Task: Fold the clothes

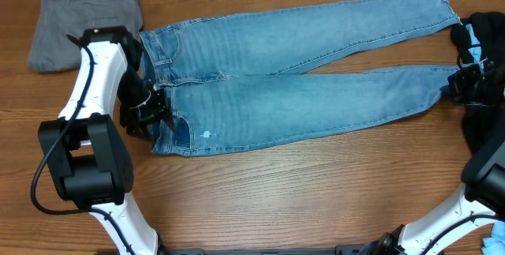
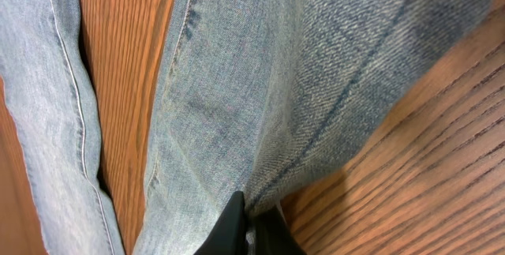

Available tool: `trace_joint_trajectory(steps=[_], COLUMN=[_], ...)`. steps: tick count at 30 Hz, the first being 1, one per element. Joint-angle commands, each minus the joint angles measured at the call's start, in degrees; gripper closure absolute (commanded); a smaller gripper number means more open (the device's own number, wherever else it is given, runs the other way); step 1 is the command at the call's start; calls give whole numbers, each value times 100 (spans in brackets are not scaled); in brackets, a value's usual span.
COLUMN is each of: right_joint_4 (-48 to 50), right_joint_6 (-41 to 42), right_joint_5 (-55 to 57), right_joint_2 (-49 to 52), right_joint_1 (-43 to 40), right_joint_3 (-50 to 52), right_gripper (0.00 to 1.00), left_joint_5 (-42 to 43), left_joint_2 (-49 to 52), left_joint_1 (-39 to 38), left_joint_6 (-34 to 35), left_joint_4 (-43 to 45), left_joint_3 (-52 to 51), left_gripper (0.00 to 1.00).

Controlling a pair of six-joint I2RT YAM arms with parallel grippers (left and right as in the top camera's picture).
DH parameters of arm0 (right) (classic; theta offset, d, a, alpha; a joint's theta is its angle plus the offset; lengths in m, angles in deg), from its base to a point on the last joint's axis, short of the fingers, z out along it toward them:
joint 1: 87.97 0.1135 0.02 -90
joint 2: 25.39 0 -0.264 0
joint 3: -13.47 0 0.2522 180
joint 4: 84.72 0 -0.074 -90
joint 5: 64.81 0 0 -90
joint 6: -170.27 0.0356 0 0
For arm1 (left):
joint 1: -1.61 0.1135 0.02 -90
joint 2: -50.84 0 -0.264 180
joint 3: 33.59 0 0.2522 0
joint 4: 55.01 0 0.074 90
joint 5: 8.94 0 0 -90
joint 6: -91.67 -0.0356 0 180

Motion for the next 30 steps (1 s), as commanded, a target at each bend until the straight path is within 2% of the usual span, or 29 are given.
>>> trace_joint_trajectory(steps=[1, 5, 10, 20, 24, 30], right_joint_4=[35, 44, 44, 39, 44, 79], right_joint_6=[24, 24, 24, 24, 22, -39], right_joint_5=[24, 184, 291, 424, 435, 472], right_joint_2=[-175, -175, -175, -175, -175, -175], right_joint_1=[7, 7, 7, -2, -17, -15], right_joint_3=[-131, -131, -131, -131, -131, -131], right_gripper=[96, 96, 96, 96, 96, 96], left_joint_5=[-22, -192, -127, -260, -822, -754], left_joint_2=[22, 22, 26, 22, 24, 24], left_joint_1=[35, 33, 26, 20, 15, -11], left_joint_6=[553, 1071, 1405, 1246, 1281, 1716], left_joint_4=[195, 811, 1513, 1292, 1287, 2555], left_joint_3=[-332, -715, -1270, -1639, -1705, -1921], left_gripper=[37, 34, 42, 44, 43, 43])
